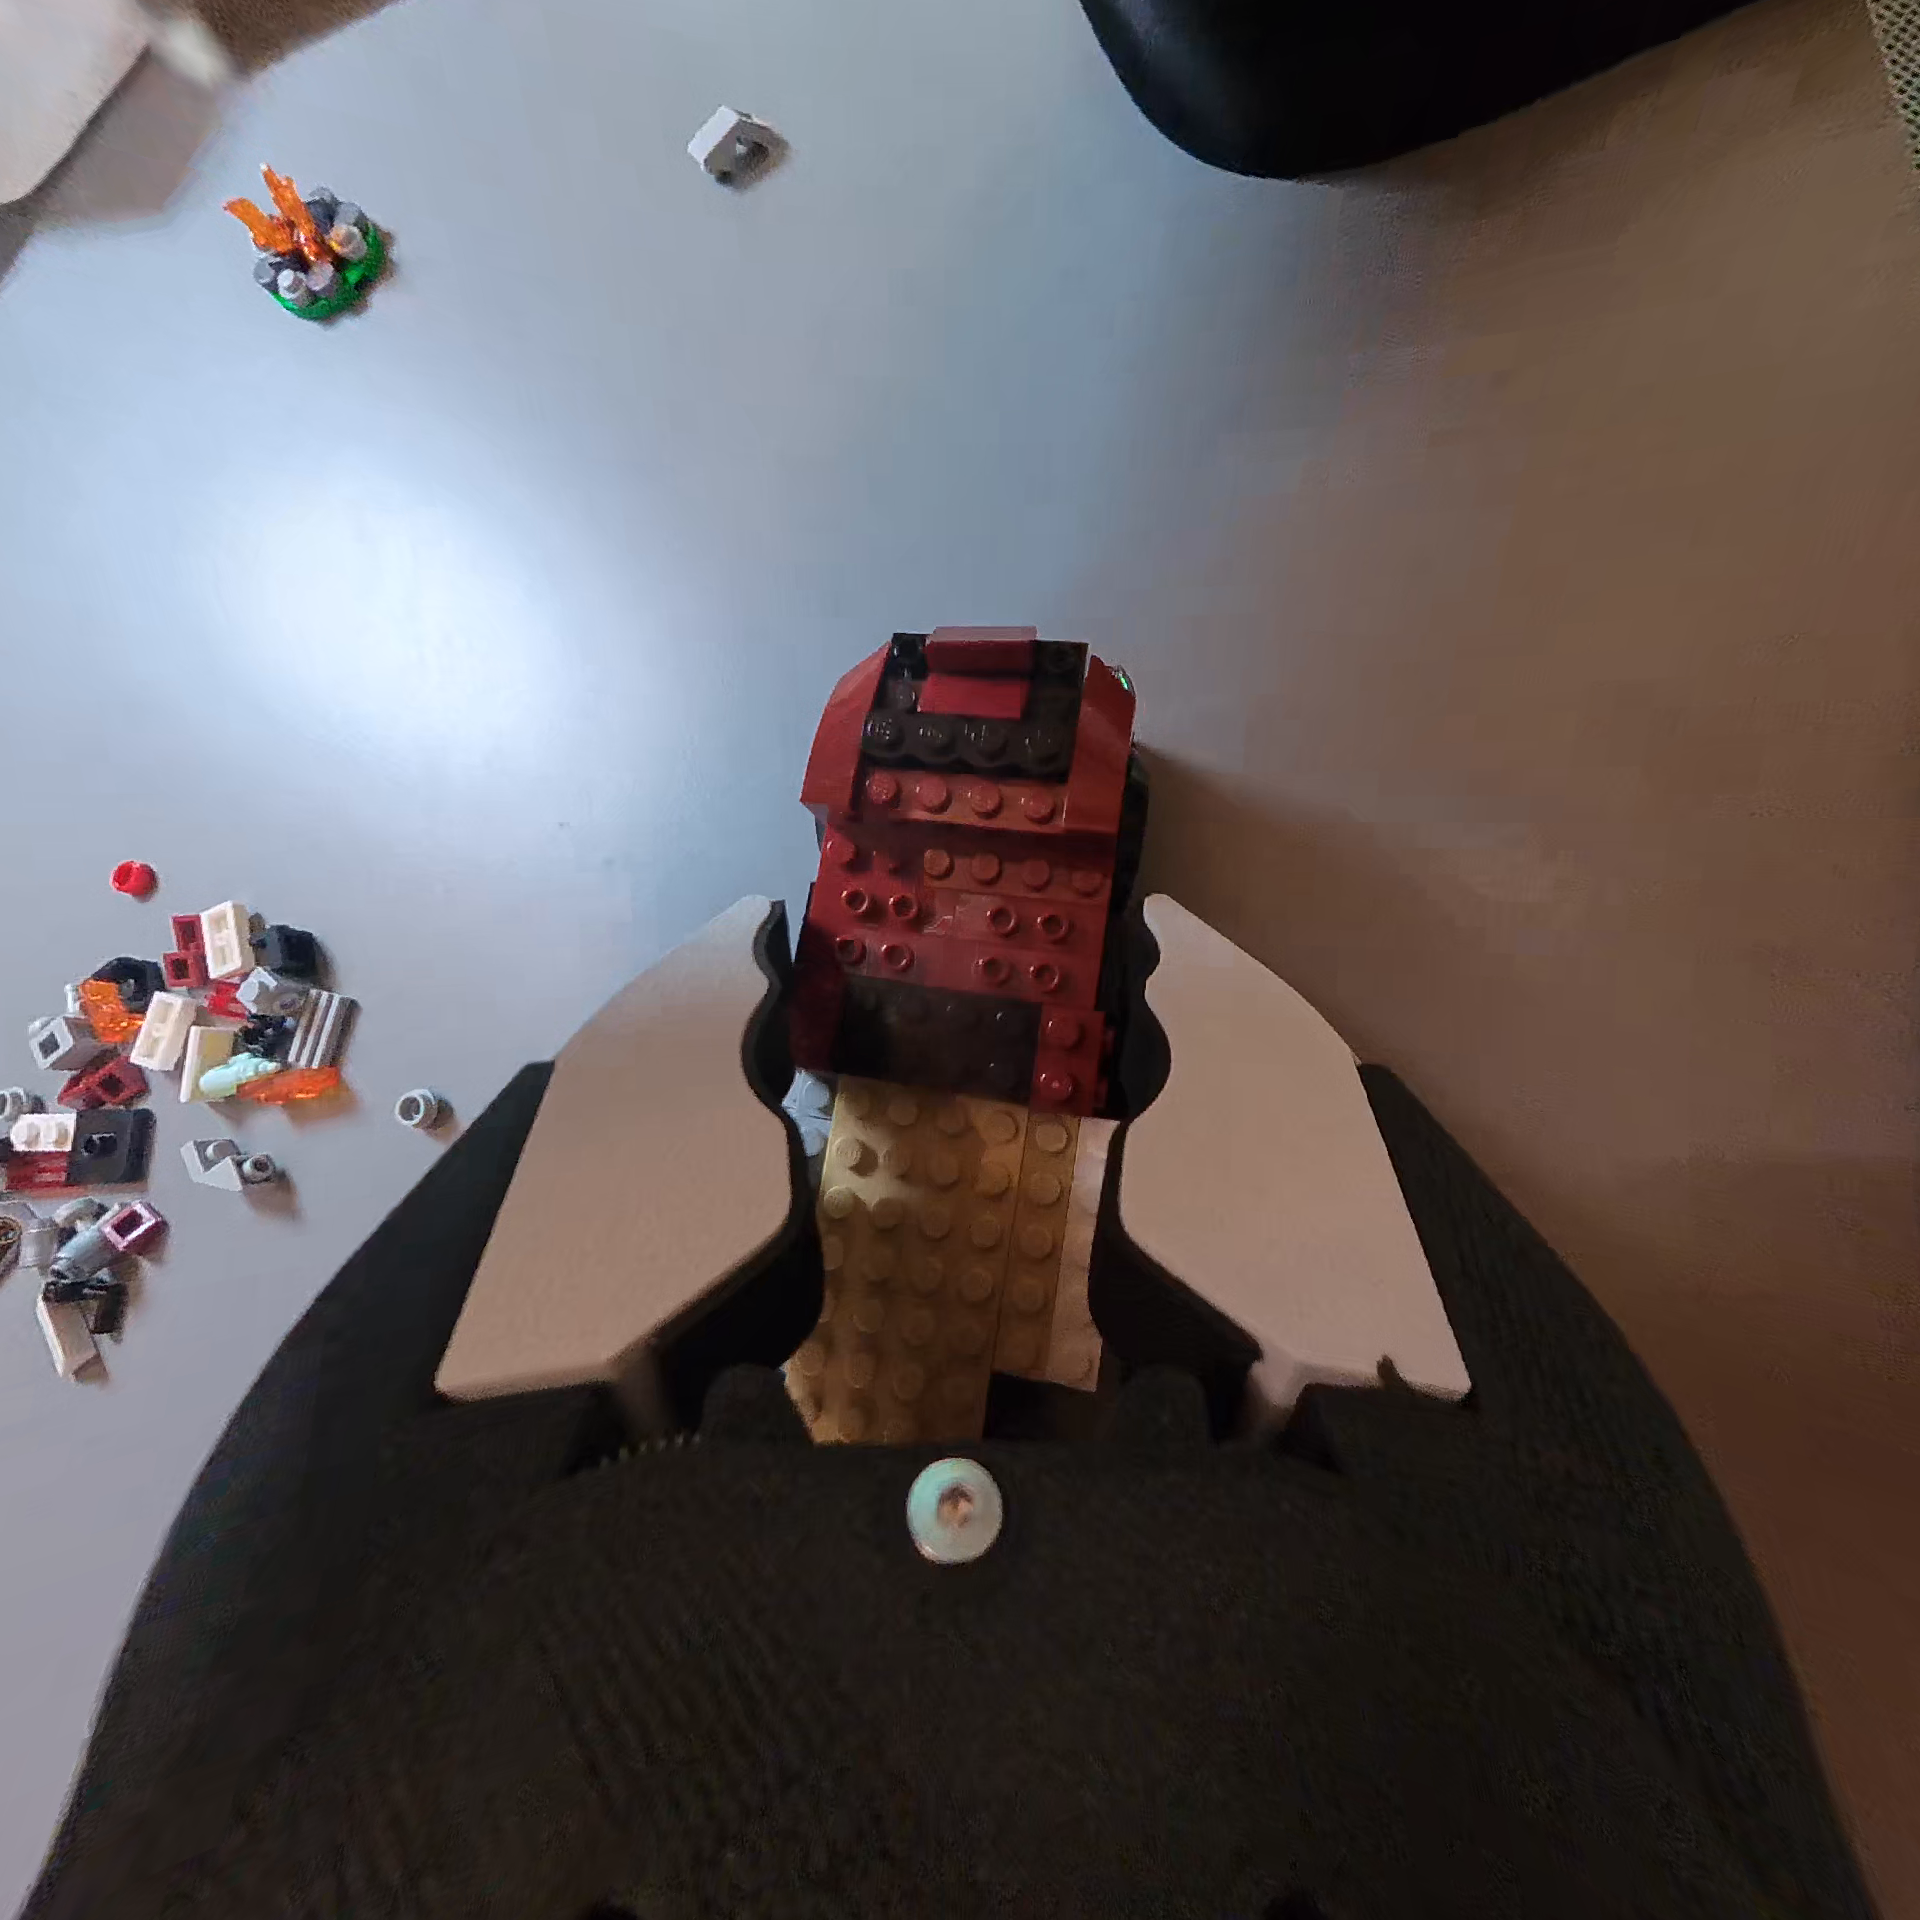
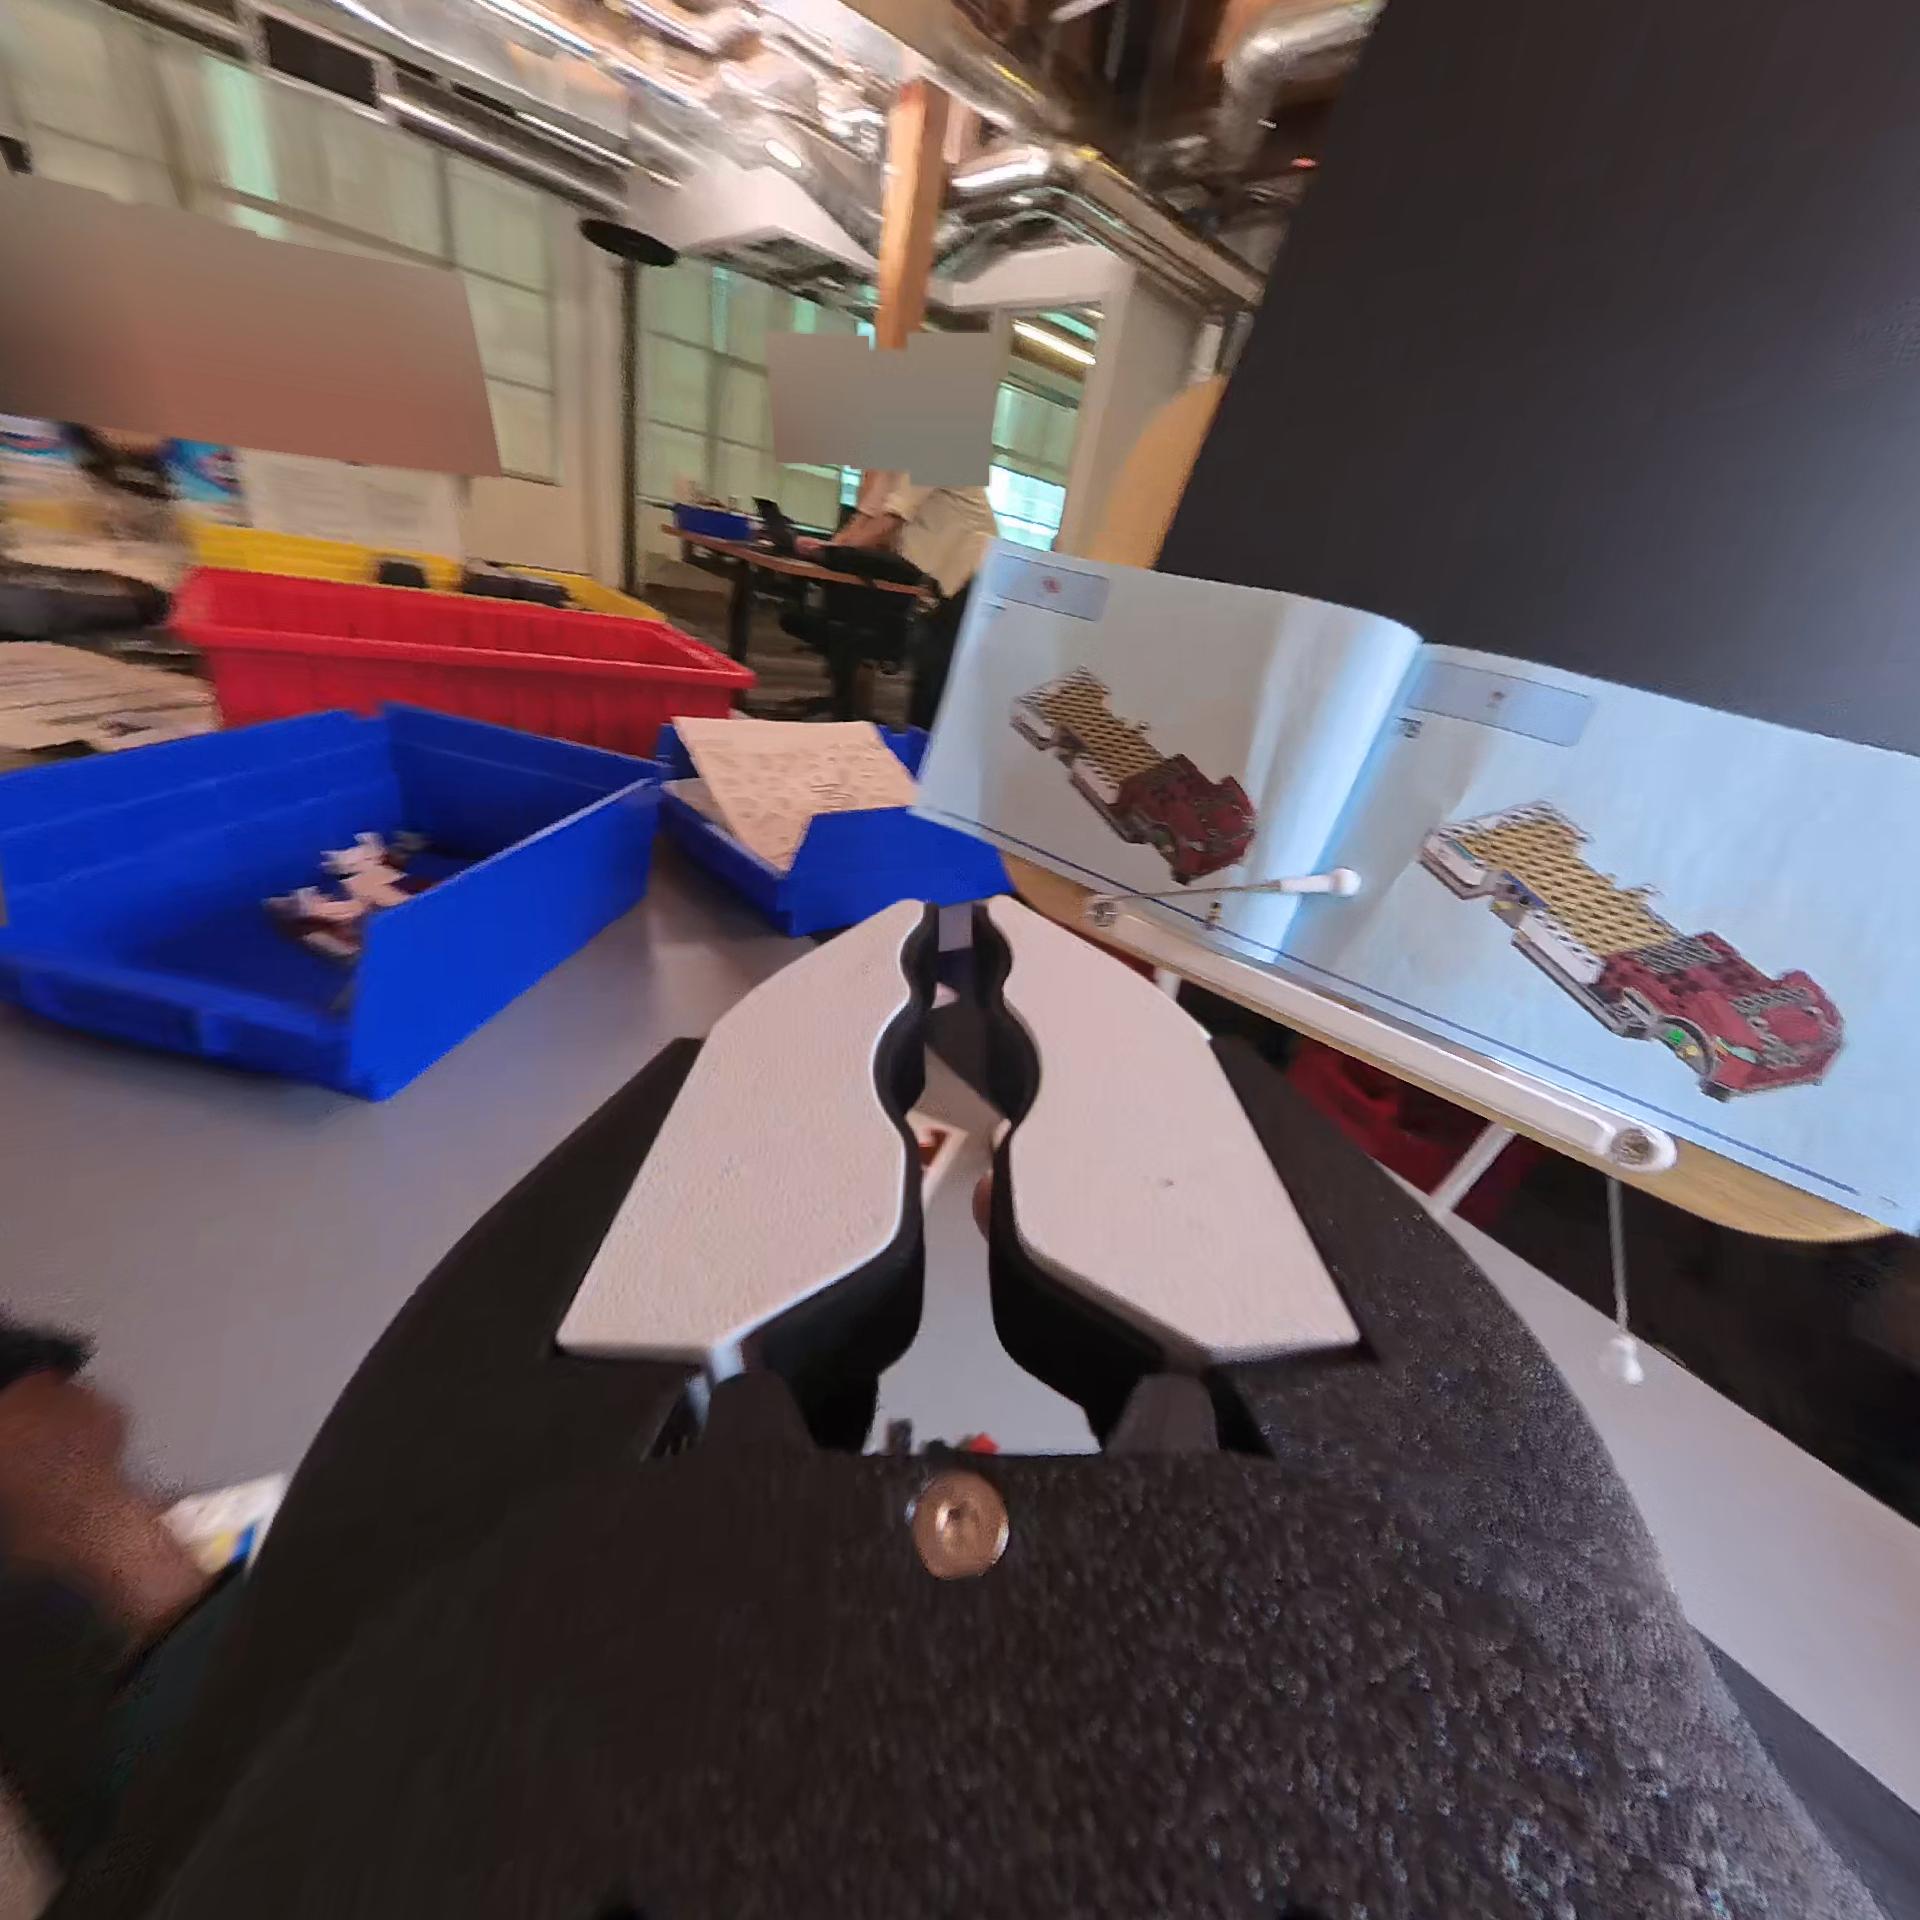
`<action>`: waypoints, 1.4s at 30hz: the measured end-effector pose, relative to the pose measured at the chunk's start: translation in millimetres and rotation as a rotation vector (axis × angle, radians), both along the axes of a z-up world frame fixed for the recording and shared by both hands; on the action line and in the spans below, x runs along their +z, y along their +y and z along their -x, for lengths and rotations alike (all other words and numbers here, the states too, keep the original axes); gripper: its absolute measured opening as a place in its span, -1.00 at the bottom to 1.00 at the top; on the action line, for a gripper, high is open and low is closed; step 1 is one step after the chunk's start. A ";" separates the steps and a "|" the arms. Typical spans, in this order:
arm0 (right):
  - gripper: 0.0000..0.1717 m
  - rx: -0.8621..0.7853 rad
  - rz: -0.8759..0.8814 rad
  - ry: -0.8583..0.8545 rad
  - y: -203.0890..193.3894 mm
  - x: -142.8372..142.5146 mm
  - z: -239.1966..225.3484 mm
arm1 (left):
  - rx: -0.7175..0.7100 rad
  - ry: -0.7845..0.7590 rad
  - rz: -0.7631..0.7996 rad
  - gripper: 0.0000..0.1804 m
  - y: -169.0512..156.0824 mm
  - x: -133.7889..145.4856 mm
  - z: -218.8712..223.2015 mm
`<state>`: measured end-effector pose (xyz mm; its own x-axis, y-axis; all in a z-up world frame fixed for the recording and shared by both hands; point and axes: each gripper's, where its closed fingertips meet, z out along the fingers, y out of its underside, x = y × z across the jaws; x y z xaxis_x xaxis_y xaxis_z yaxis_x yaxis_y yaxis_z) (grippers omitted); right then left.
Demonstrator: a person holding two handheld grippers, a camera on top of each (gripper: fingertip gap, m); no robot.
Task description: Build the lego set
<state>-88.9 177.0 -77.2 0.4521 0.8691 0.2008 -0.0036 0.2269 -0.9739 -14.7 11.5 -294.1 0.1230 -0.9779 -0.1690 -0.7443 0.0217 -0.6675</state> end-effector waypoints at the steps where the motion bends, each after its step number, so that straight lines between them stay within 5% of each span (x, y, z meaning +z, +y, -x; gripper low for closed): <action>1: -0.91 0.051 0.000 -0.014 -15.9 -4.0 -7.3 | -0.008 0.003 -0.009 -0.32 -0.4 0.4 -0.3; 7: -0.80 0.198 0.321 -0.231 -86.7 -83.3 -67.6 | -0.035 0.006 -0.128 -0.33 2.5 4.9 -5.2; 14: -0.60 0.140 0.888 -0.263 -143.3 -162.9 -122.8 | -0.005 -0.049 -0.271 -0.33 12.6 14.0 -13.8; 21: -0.51 0.144 1.200 -0.020 -160.2 -171.1 -125.2 | 0.020 -0.107 -0.401 -0.35 18.9 29.3 -17.8; 42: -0.58 0.187 1.203 0.101 -153.5 -157.6 -116.4 | 0.016 -0.143 -0.529 -0.36 21.1 45.2 -18.0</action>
